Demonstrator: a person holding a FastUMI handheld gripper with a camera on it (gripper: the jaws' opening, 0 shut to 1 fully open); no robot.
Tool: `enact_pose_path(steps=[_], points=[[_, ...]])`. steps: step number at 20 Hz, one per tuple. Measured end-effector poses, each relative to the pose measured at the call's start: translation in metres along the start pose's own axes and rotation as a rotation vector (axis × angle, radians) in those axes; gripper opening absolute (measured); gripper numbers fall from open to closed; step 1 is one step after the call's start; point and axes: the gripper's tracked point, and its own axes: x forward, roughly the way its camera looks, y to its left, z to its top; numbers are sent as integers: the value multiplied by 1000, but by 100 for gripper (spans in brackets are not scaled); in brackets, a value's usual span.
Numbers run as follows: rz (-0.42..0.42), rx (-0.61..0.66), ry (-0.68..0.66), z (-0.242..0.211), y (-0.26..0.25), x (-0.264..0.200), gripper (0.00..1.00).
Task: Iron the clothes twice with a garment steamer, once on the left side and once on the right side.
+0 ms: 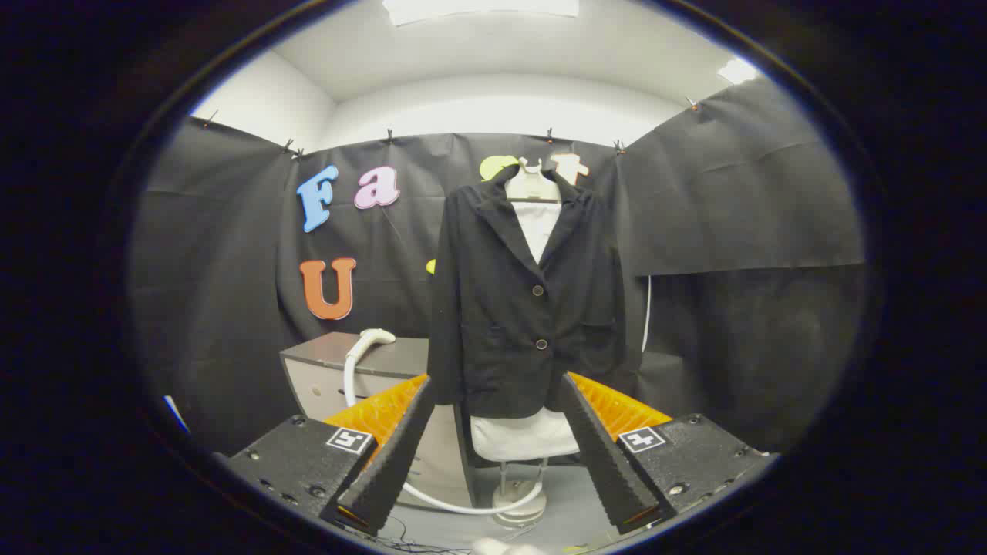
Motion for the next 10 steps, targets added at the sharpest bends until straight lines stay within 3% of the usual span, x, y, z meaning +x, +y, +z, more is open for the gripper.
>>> enact_pose_path(steps=[10], points=[[40,-1,0,3,30,-11,100]])
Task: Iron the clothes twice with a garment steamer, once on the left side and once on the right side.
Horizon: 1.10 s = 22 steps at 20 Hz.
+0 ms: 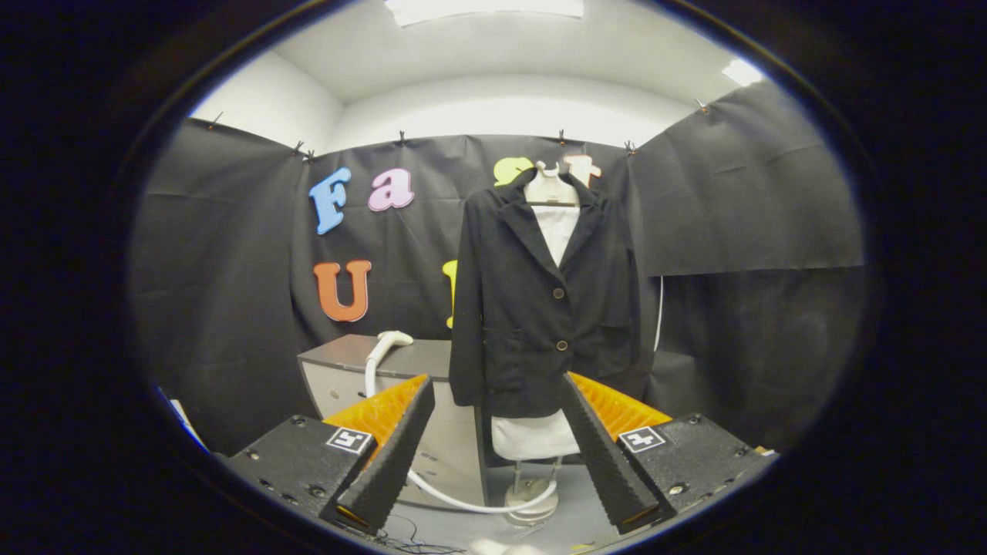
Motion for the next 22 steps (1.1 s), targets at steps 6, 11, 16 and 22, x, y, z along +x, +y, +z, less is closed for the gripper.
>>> enact_pose_path(steps=[6,11,16,22], points=[[-11,-13,35,-7,4,2,100],[7,-13,18,3,21,17,100],[58,-7,10,18,55,59,100],[117,4,19,32,109,138,100]])
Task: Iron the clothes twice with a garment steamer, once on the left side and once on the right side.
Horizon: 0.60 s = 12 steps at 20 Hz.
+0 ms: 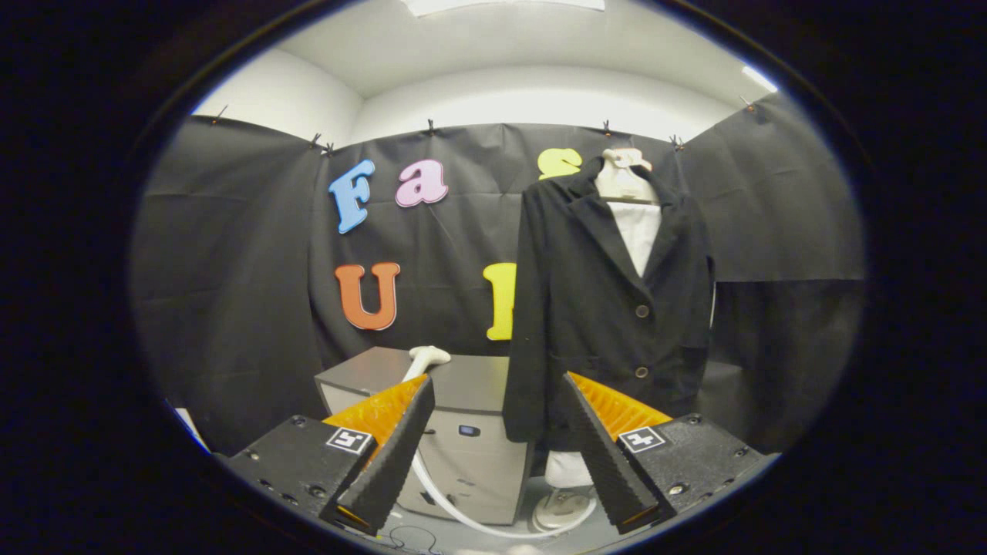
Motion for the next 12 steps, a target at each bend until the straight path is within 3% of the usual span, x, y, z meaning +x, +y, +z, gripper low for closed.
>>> enact_pose_path(steps=[12], points=[[135,-8,156,-23,115,200,100]])
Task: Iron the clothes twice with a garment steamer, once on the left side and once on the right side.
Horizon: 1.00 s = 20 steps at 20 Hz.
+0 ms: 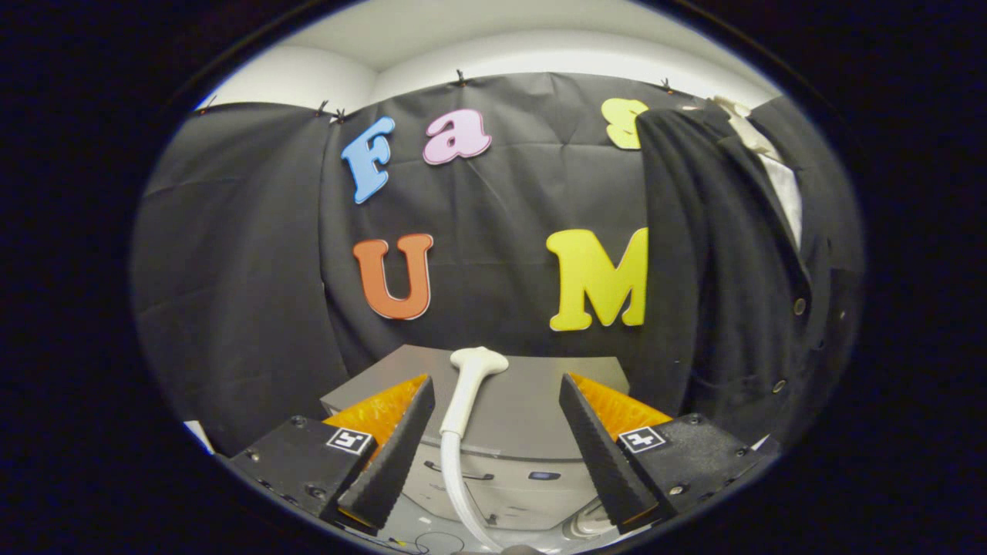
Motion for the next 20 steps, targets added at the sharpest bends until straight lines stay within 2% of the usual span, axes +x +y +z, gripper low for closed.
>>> enact_pose_path(steps=[5,13,17,19,20], points=[[26,-19,95,-27,31,70,100],[-10,-8,271,-90,44,150,98],[-37,30,353,-113,42,172,88],[-48,47,387,-121,43,178,80],[-62,40,375,-120,39,179,73]])
